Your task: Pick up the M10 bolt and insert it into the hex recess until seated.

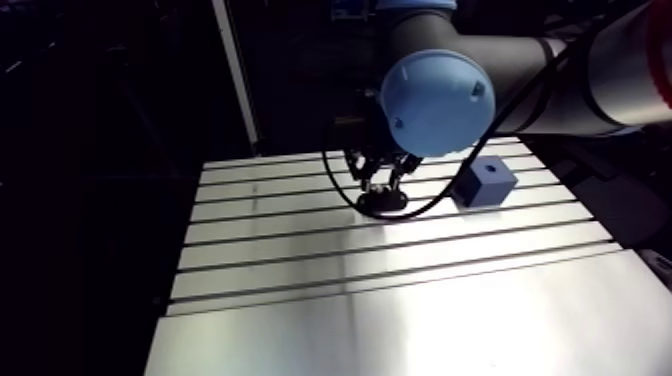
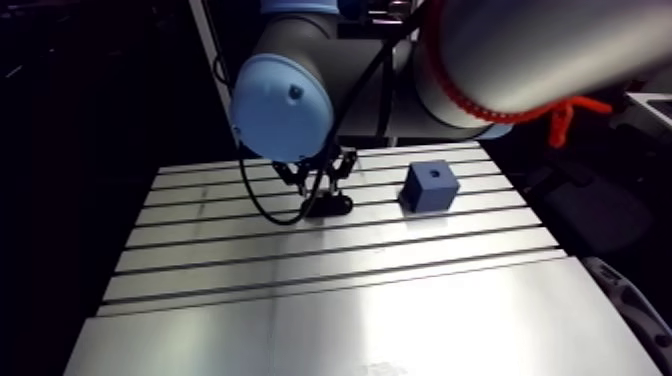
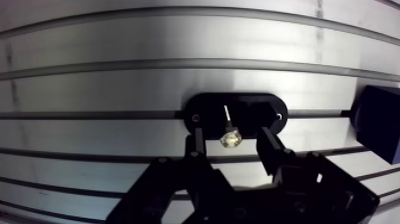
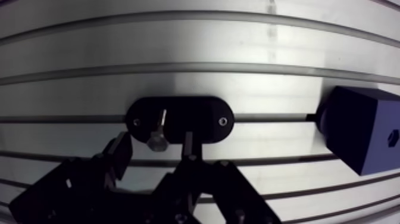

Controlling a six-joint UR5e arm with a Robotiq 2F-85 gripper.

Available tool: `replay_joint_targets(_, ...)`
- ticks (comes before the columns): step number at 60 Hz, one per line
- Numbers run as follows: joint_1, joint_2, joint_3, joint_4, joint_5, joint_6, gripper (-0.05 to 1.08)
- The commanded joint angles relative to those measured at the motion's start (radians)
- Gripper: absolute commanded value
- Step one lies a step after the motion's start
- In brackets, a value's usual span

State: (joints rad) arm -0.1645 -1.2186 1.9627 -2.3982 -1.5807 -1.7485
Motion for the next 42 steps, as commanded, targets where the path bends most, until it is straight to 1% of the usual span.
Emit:
replay_joint_targets(1,-0.001,0.000,0.000,0.000,0.000,0.000,0.45)
replay_joint_targets(42,-0.002,0.006,0.003,-0.016,0.002,-0.003,0.49)
